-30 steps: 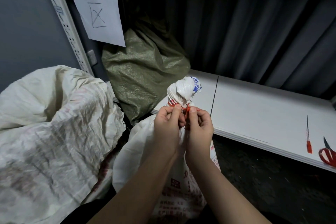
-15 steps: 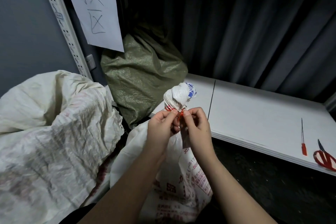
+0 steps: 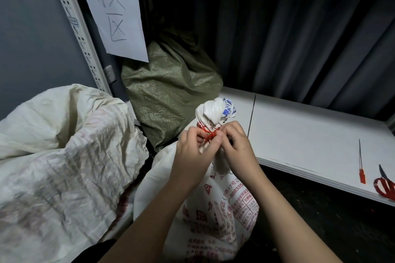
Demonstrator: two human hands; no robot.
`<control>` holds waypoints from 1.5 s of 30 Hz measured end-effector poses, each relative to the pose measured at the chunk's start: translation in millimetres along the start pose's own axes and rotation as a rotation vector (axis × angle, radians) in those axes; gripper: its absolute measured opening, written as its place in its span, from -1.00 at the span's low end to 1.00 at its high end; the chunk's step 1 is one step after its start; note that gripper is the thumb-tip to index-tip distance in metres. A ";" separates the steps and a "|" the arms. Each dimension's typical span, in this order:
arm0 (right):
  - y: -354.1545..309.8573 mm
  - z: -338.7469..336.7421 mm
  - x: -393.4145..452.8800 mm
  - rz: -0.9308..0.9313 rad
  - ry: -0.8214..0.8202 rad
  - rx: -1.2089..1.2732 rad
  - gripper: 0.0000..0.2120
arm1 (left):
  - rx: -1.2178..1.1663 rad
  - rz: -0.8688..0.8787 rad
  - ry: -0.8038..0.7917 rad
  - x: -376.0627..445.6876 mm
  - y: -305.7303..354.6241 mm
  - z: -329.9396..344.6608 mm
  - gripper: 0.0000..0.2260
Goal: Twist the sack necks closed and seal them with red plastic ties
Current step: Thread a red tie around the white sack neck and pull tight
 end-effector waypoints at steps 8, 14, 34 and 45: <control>-6.6 -1.2 -8.8 -0.001 0.025 -0.071 -0.79 | -0.140 0.137 0.147 -4.8 0.9 -1.8 -0.91; -9.8 -2.4 -11.7 -0.030 0.040 -0.145 -0.85 | -0.148 0.176 0.189 -4.3 4.6 3.1 -0.86; -28.2 -11.5 -7.2 -0.162 0.058 -0.580 -0.79 | 0.012 0.239 0.192 -1.3 2.7 0.1 -0.75; -21.8 -6.2 -4.8 -0.201 -0.003 -0.457 -0.82 | -0.374 -0.060 0.072 3.3 -0.9 3.0 -0.85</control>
Point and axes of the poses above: each hand's wrist, its own x-axis towards the middle knuckle, its own z-axis out of the palm, y = z × x, the point moved 4 cm from there along x, towards the middle knuckle, and after that the axes turned 13 degrees about y, right-handed, at the moved point
